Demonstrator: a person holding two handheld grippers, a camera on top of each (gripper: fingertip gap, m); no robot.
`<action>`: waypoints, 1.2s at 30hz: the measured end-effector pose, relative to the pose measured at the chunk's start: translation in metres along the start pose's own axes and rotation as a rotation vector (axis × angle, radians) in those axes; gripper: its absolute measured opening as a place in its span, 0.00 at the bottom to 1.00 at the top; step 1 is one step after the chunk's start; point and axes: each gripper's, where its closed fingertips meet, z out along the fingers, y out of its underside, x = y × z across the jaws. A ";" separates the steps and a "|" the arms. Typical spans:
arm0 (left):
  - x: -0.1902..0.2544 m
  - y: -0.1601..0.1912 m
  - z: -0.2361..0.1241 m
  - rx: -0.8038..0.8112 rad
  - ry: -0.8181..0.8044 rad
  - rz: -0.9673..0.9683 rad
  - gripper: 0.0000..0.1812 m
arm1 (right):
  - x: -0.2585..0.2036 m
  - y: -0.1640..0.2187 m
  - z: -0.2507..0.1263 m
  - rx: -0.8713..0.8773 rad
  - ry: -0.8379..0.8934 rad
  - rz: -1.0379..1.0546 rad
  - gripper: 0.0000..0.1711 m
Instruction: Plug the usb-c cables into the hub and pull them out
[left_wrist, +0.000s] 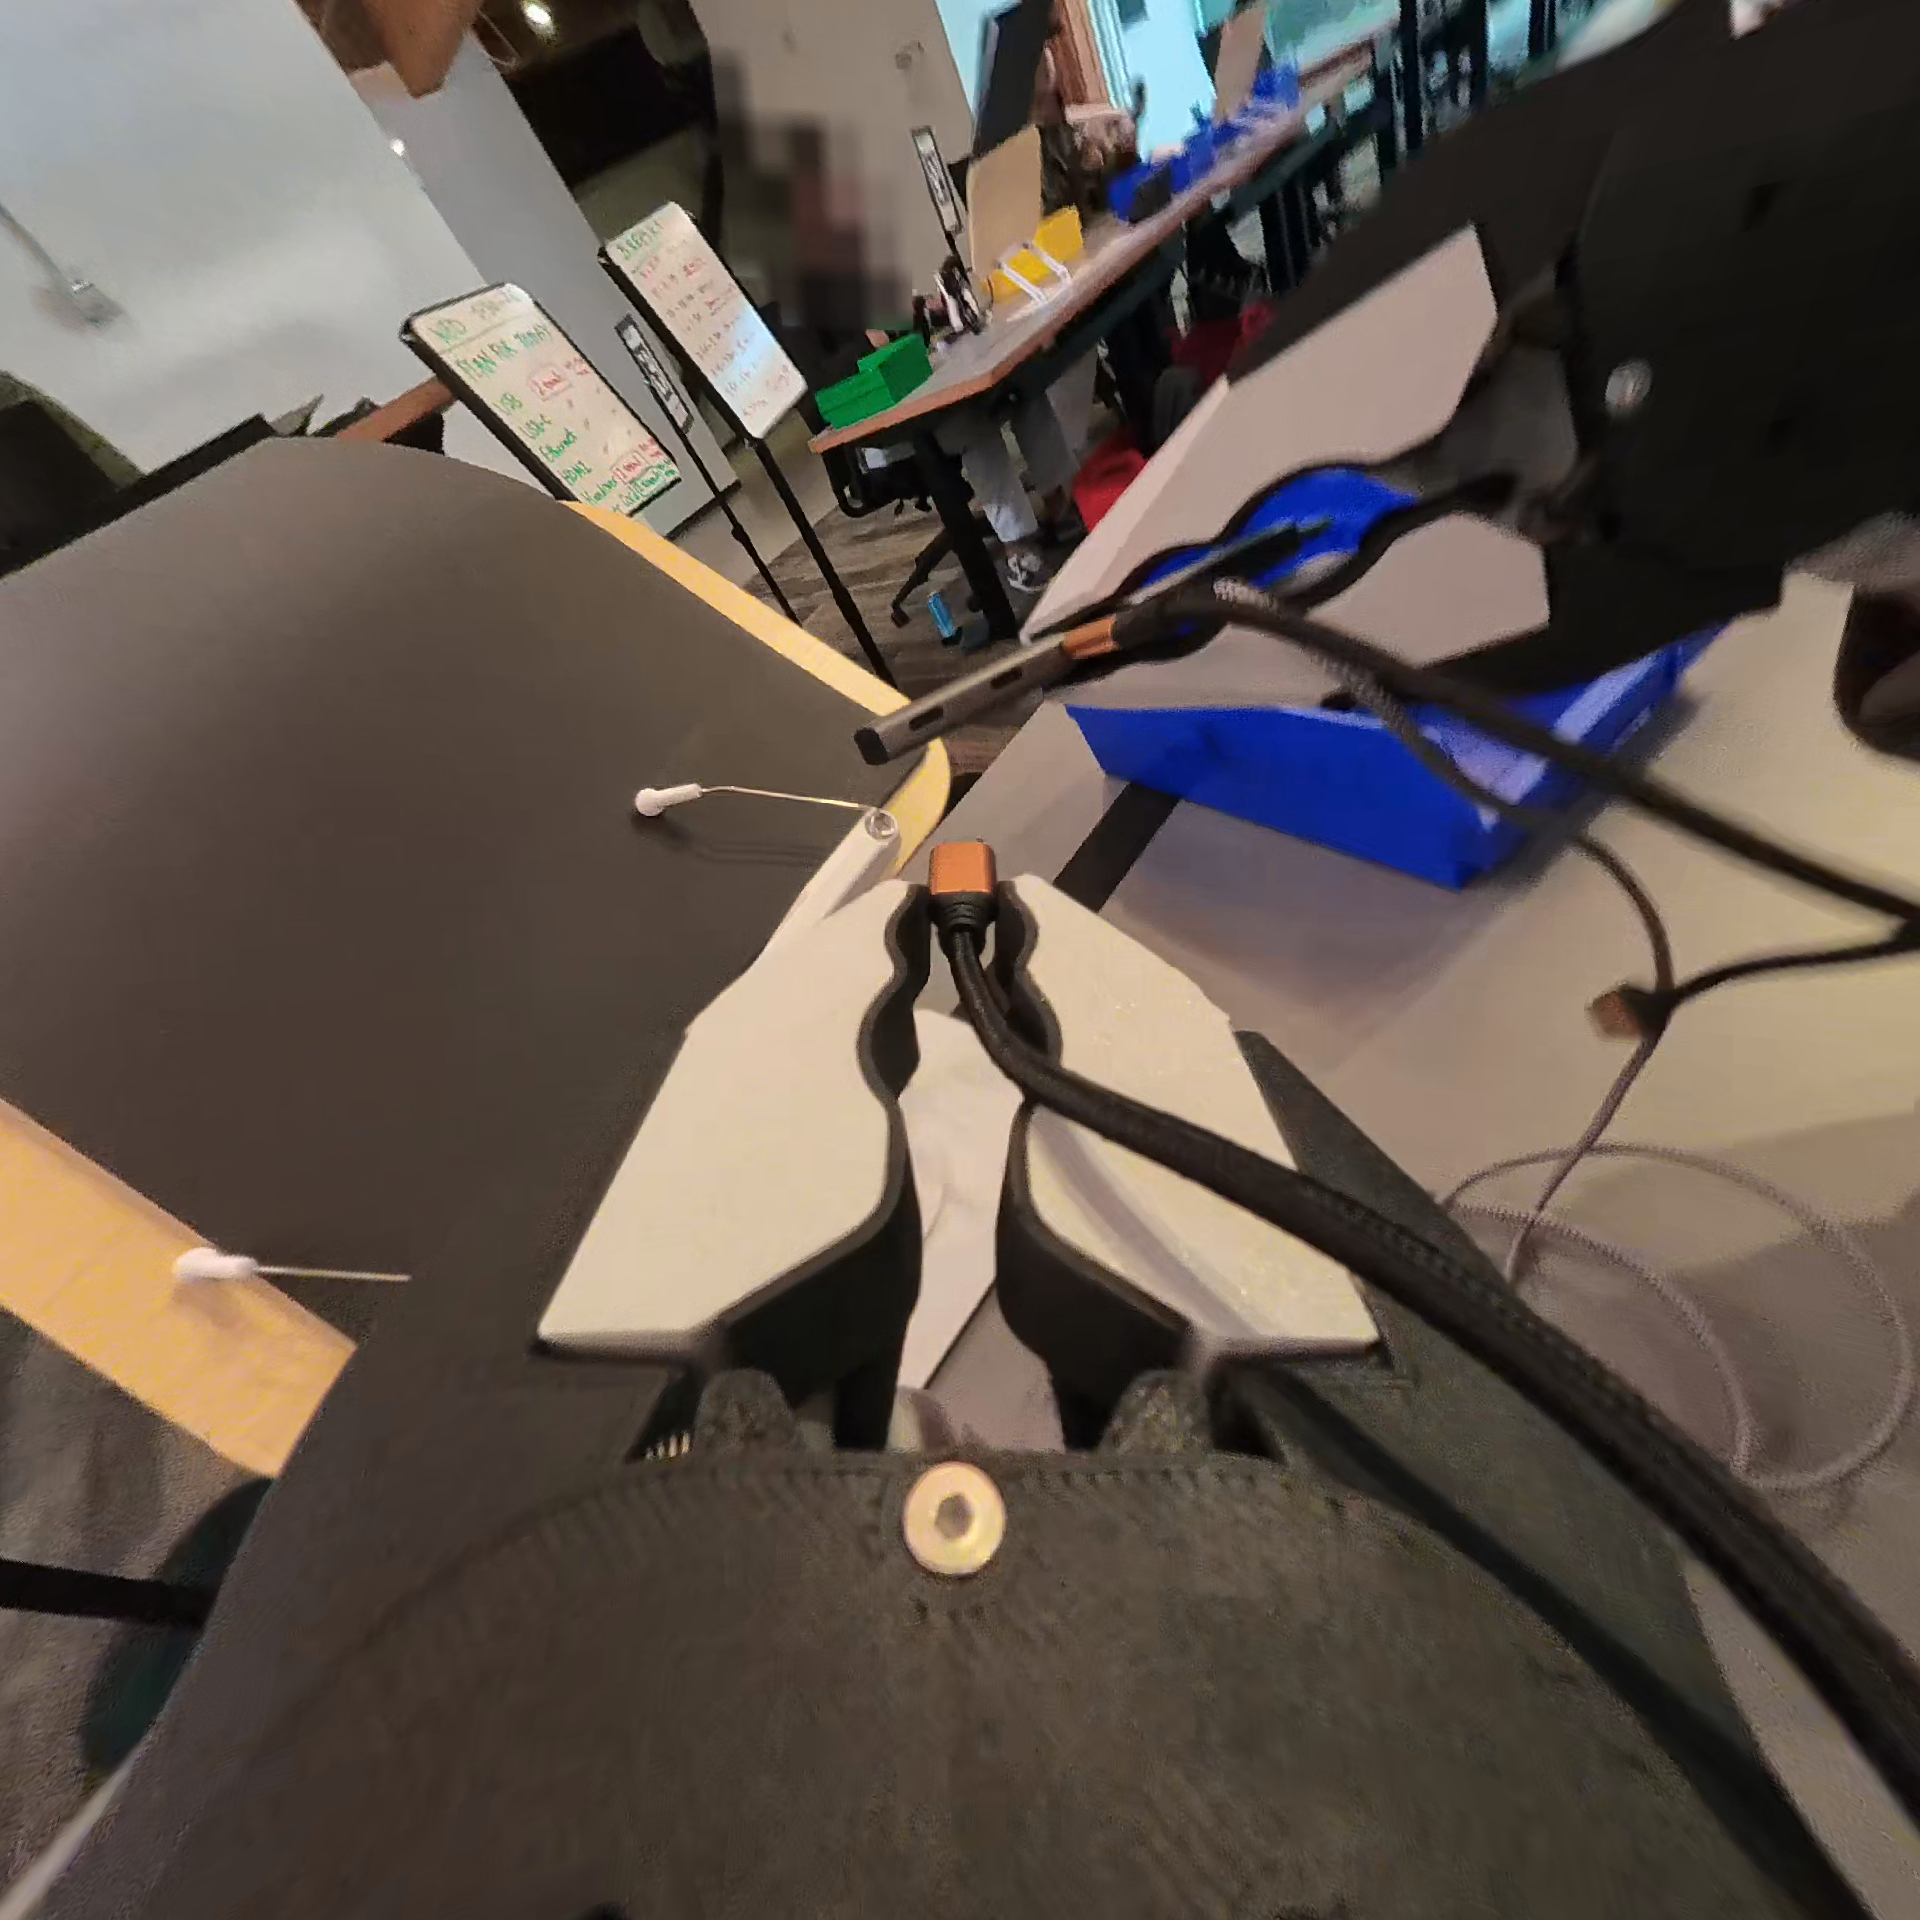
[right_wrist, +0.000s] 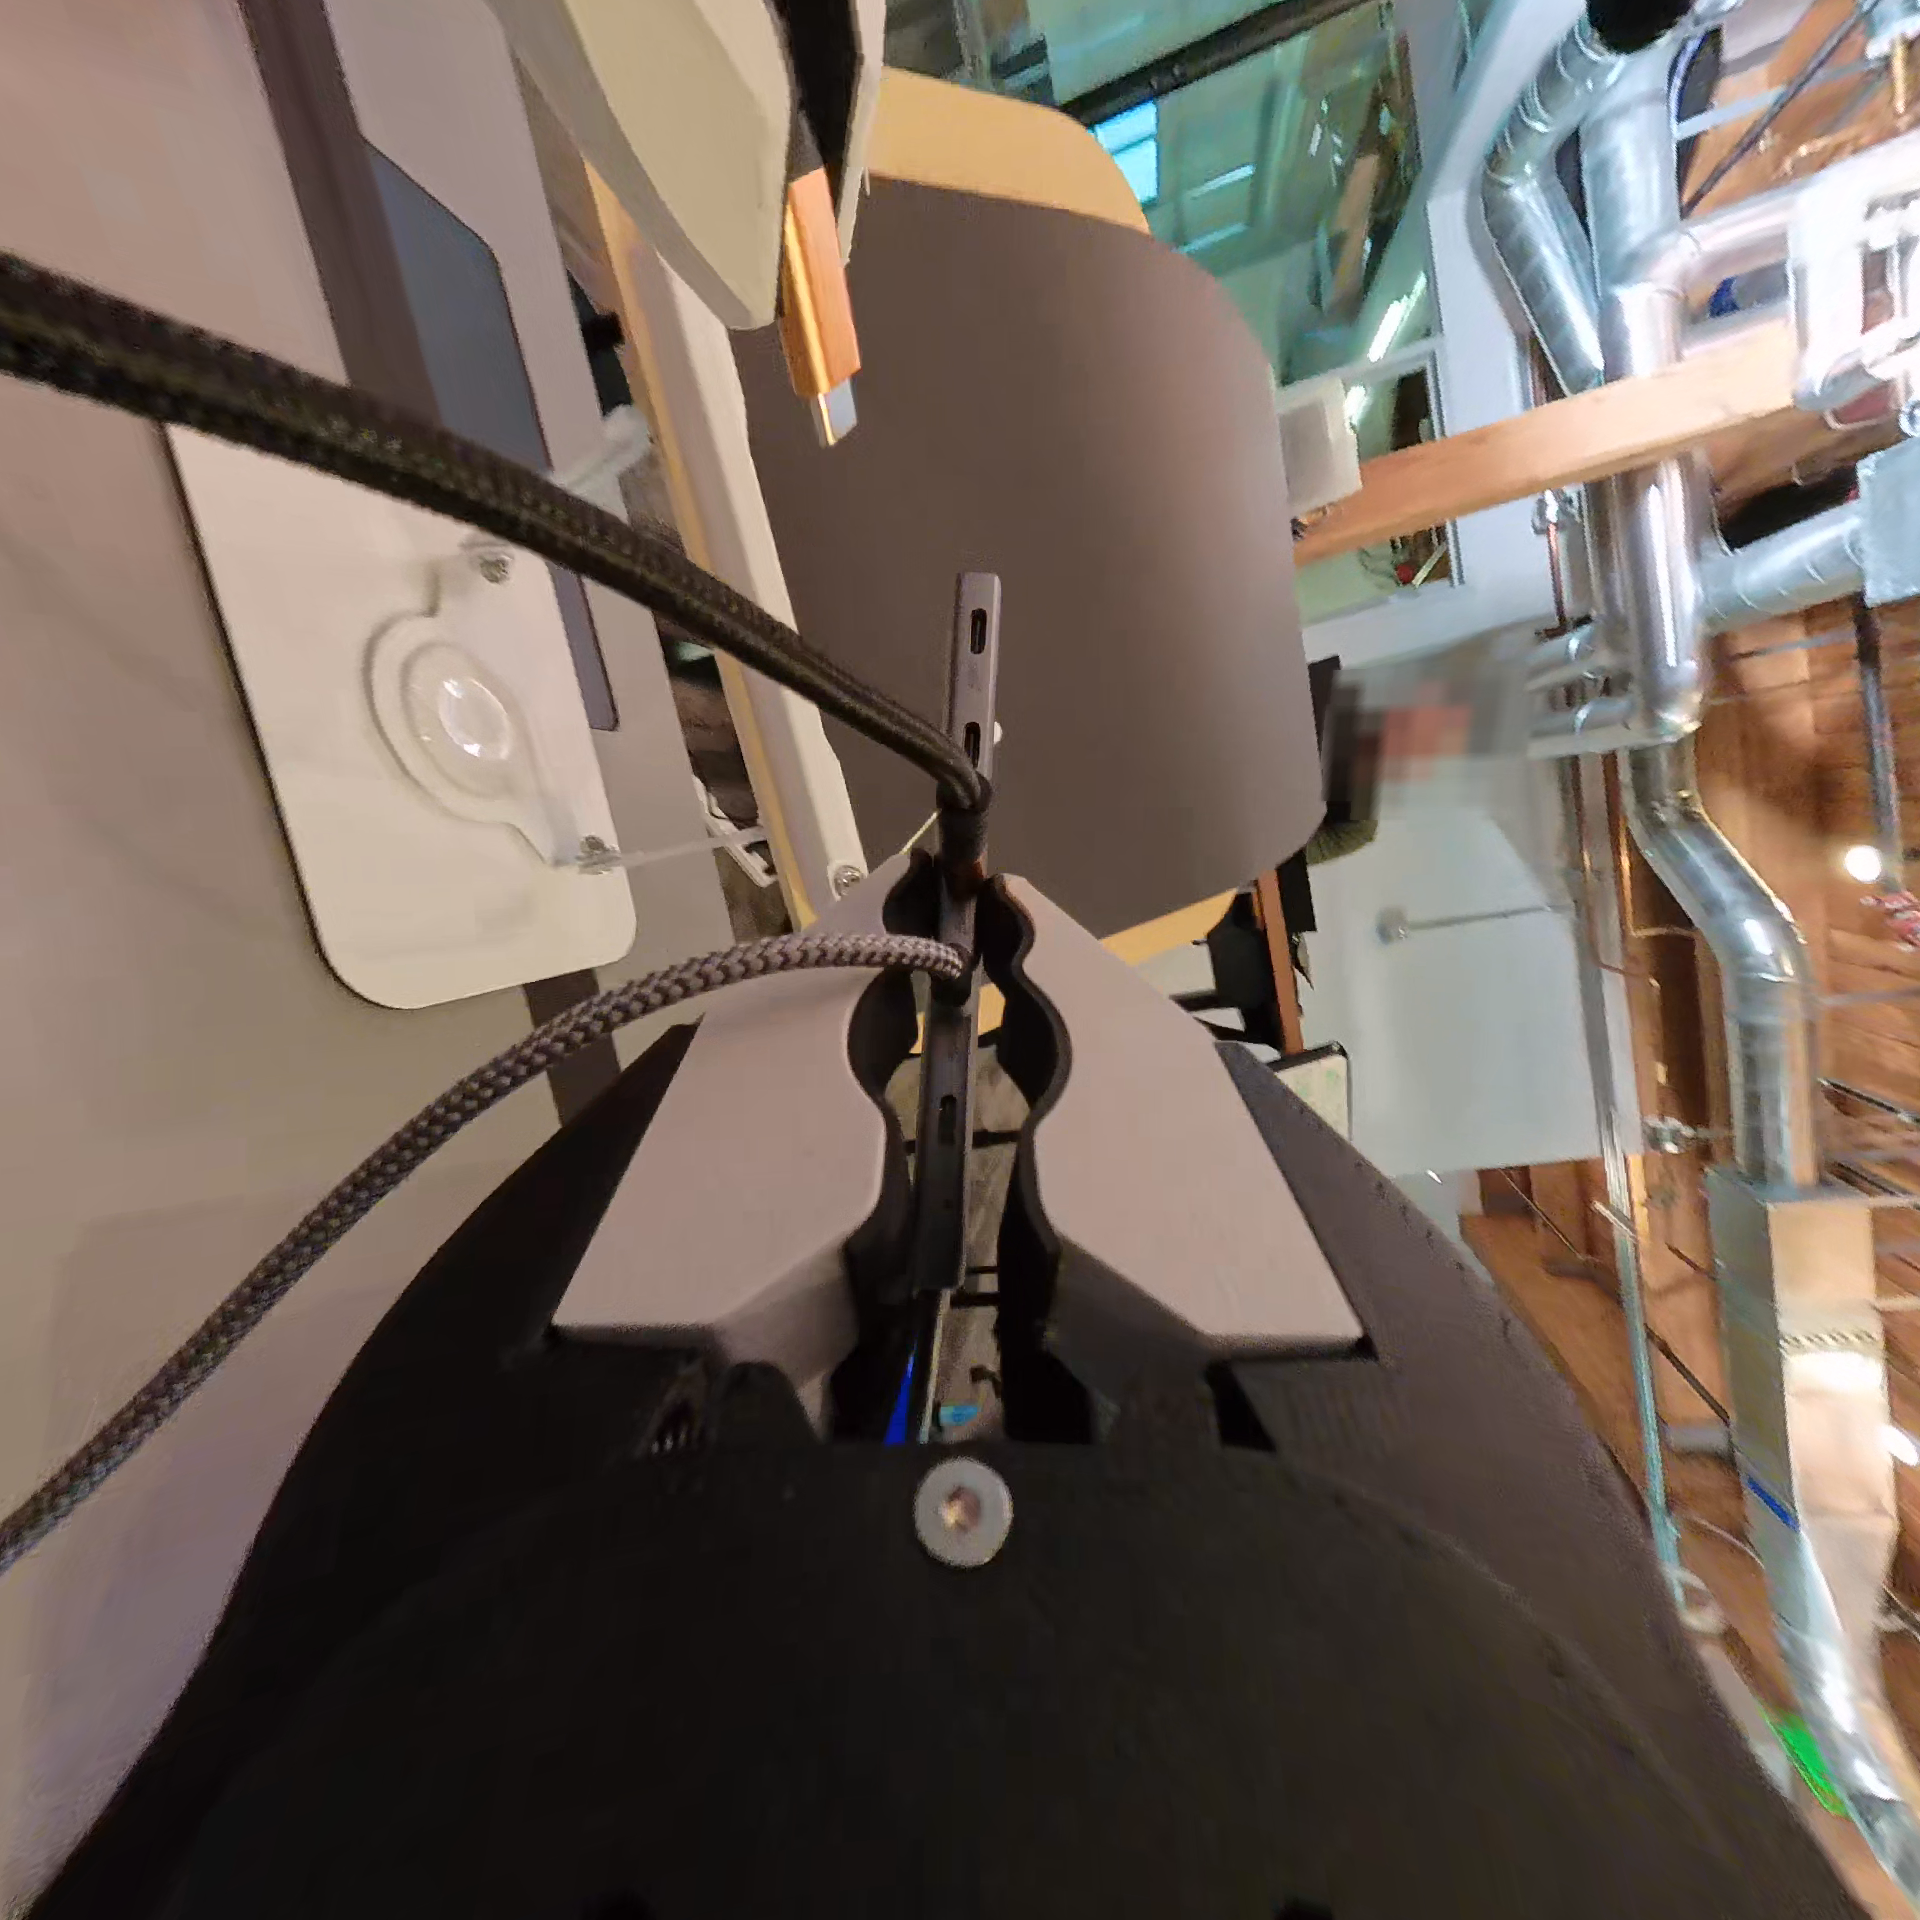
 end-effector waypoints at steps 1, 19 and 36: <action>0.000 -0.001 0.003 0.009 -0.013 -0.028 0.07 | -0.001 -0.001 0.002 -0.003 0.010 -0.001 0.04; -0.011 0.019 0.020 -0.001 -0.149 -0.081 0.07 | -0.028 -0.025 0.014 0.002 -0.024 -0.056 0.04; -0.011 0.032 0.024 -0.046 -0.080 -0.296 0.07 | -0.026 -0.020 0.021 -0.066 0.020 -0.041 0.04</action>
